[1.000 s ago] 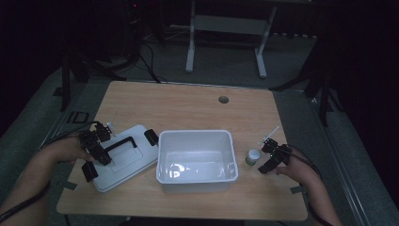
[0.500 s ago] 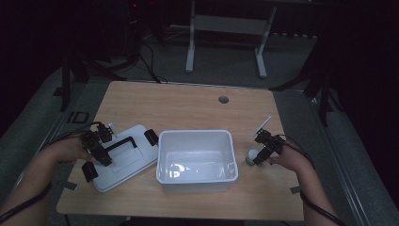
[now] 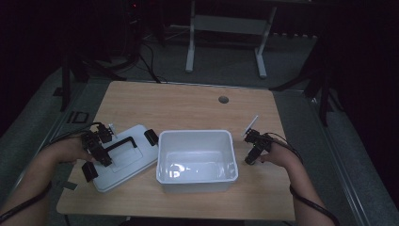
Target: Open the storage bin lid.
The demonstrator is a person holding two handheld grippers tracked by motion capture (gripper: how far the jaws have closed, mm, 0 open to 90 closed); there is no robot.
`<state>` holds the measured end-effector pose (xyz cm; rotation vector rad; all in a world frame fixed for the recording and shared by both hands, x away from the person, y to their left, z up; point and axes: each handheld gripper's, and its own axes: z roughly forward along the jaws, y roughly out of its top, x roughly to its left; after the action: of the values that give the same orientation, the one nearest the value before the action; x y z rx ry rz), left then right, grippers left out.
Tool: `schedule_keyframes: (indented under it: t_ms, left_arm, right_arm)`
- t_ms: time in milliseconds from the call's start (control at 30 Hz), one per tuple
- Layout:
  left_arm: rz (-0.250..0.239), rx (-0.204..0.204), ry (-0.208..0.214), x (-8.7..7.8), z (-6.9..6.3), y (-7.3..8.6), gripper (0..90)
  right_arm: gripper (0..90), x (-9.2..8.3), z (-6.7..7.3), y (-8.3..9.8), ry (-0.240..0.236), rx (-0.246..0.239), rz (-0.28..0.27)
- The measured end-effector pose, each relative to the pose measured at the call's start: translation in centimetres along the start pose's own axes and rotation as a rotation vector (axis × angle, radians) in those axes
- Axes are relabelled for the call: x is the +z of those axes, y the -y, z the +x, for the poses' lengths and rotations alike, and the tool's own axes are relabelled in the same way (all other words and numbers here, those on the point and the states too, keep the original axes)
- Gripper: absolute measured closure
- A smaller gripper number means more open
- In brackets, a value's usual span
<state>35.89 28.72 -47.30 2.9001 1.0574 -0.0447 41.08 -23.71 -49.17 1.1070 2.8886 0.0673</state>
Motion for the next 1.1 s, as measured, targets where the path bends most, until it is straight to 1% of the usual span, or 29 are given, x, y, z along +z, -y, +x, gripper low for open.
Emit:
schedule_keyframes:
  t_ms: [67, 100, 133, 167, 200, 233, 300, 367, 467, 600, 700, 933, 1000, 1100]
  left_arm:
    - [0.002, 0.002, 0.002, 0.1, 0.0, 0.0, 34.5]
    - [0.002, 0.001, 0.003, 0.1, 0.0, -0.1, 34.6]
    - [0.001, 0.002, 0.003, 0.1, 0.0, -0.1, 34.5]
    - [0.002, 0.003, 0.004, 0.1, 0.0, -0.1, 34.5]
    - [0.001, 0.003, 0.003, 0.1, 0.0, -0.1, 34.6]
    - [0.001, 0.003, 0.006, 0.1, 0.0, -0.1, 34.5]
    - [0.002, 0.004, 0.007, 0.1, 0.0, -0.1, 34.6]
    - [0.004, 0.003, 0.007, 0.1, 0.0, -0.1, 34.6]
    - [0.003, 0.005, 0.004, 0.1, -0.1, 0.0, 34.6]
    - [0.003, 0.003, 0.005, 0.1, 0.0, 0.0, 34.6]
    - [0.003, 0.004, 0.007, 0.1, -0.1, 0.0, 34.6]
    - [0.014, 0.010, 0.004, -0.1, -0.2, 0.1, 34.6]
    - [0.017, 0.014, 0.002, -0.1, -0.3, 0.1, 34.6]
    - [0.016, 0.010, -0.002, -0.3, -0.3, 0.0, 34.6]
  right_arm:
    - [30.3, 0.2, 0.0, -0.2, -0.003, -0.018, 0.026]
    - [33.5, 0.3, 0.1, -0.4, 0.002, -0.025, 0.031]
    - [35.3, 0.4, 0.1, -0.5, -0.003, -0.034, 0.036]
    - [35.6, 0.5, 0.1, -0.6, -0.009, -0.046, 0.044]
    - [39.1, 0.6, 0.2, -0.7, -0.003, -0.063, 0.051]
    - [42.5, 0.7, 0.3, -0.7, -0.001, -0.070, 0.060]
    - [43.3, 0.9, 0.4, -0.8, -0.002, -0.080, 0.071]
    - [49.5, 0.8, 0.5, -0.9, 0.017, -0.097, 0.085]
    - [49.9, 0.6, 0.6, -0.7, 0.004, -0.124, 0.081]
    - [50.0, 0.1, 1.0, -0.3, 0.016, -0.178, 0.068]
    - [50.0, -0.4, 1.1, 0.1, 0.010, -0.195, 0.061]
    - [50.0, -1.3, 1.2, 1.5, -0.004, -0.259, 0.051]
    - [50.0, -1.5, 1.2, 1.9, 0.002, -0.272, 0.053]
    - [50.0, -2.0, 1.4, 2.4, 0.010, -0.287, 0.056]
